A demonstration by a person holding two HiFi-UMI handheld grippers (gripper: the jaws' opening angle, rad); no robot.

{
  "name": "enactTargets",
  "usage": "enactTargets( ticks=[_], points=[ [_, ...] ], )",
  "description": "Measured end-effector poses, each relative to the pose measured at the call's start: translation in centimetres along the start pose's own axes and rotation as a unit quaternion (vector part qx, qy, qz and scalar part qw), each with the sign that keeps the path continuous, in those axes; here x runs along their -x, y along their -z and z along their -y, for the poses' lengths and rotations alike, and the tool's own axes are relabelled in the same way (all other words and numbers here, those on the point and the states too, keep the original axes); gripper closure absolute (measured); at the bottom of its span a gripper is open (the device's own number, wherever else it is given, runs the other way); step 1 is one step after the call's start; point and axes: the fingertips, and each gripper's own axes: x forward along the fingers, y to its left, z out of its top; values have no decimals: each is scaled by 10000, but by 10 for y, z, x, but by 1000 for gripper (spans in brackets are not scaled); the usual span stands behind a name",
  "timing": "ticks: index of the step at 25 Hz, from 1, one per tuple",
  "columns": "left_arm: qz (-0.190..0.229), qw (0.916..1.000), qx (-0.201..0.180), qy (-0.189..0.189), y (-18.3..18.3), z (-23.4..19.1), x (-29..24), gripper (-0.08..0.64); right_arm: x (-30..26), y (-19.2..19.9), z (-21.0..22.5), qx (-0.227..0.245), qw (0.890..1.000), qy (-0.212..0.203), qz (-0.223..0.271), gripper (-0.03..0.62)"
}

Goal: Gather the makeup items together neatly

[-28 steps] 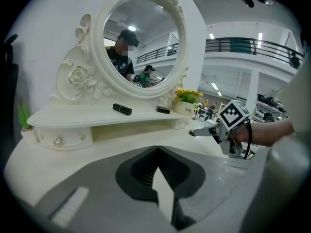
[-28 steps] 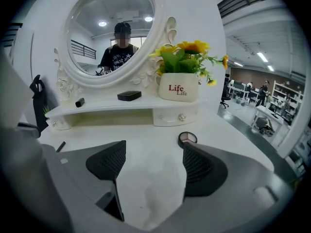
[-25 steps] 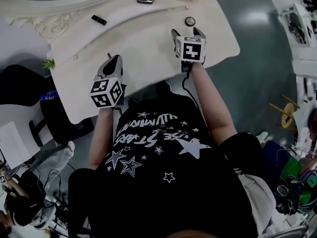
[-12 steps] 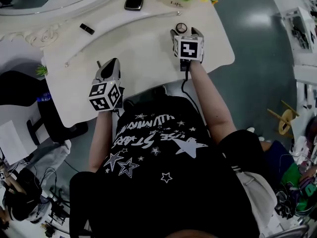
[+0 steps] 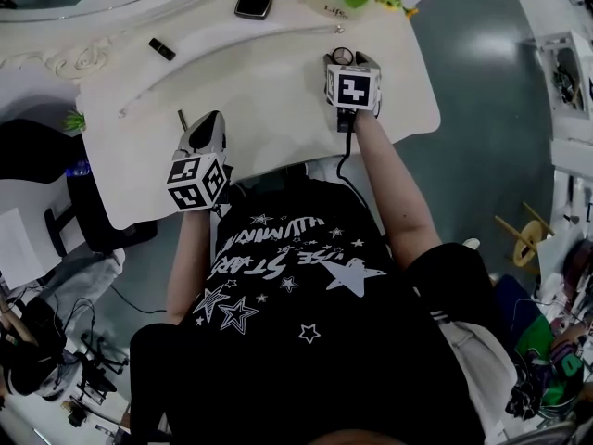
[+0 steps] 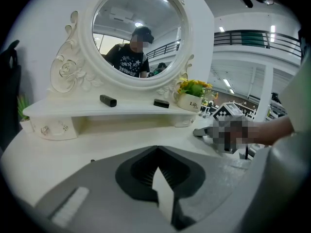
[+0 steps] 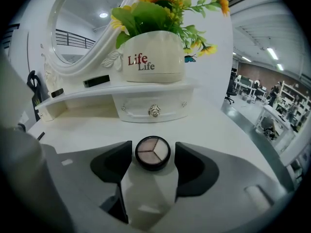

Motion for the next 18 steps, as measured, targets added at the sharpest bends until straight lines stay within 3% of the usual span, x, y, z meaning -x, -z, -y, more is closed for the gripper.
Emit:
enactTargets(
  ticks=[6,18],
  points=[
    [-3,10000,68,-60,4,2,0,560,-4,2,1,125,9999,-44,-69,332],
    [122,9998,86,-98,2,-17,16,560,8,-6,-18,271,9995,-138,72,344]
  ],
)
